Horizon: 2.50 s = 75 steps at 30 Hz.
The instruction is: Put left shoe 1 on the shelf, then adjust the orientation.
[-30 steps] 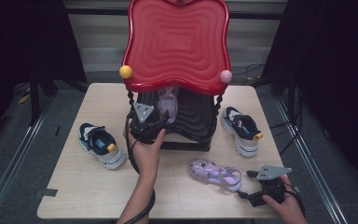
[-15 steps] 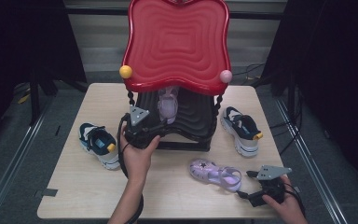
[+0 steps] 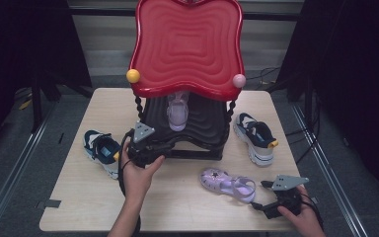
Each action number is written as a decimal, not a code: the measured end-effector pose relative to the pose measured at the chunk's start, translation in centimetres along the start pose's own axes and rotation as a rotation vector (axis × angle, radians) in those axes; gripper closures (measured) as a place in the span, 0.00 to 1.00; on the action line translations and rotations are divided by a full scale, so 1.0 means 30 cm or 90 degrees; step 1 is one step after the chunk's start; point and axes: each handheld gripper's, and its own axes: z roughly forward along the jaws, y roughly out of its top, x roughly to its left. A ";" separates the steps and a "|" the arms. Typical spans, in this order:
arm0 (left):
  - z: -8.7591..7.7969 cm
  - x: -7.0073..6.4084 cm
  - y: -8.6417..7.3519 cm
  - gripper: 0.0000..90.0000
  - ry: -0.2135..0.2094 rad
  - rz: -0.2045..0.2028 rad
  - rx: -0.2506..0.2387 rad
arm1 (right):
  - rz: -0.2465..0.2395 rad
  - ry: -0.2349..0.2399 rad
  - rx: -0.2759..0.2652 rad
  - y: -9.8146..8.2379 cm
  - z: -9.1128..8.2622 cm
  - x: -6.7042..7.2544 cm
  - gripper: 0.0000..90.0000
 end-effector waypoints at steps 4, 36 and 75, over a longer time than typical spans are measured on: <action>0.003 0.012 -0.022 0.32 -0.013 0.001 0.014 | 0.000 0.000 0.000 0.000 0.000 0.000 0.15; 0.009 0.014 -0.284 0.30 -0.062 0.072 0.154 | -0.005 0.002 0.000 0.000 0.000 0.001 0.15; 0.031 0.001 -0.355 0.22 -0.068 0.123 0.202 | -0.016 0.010 -0.007 0.045 0.036 0.032 0.22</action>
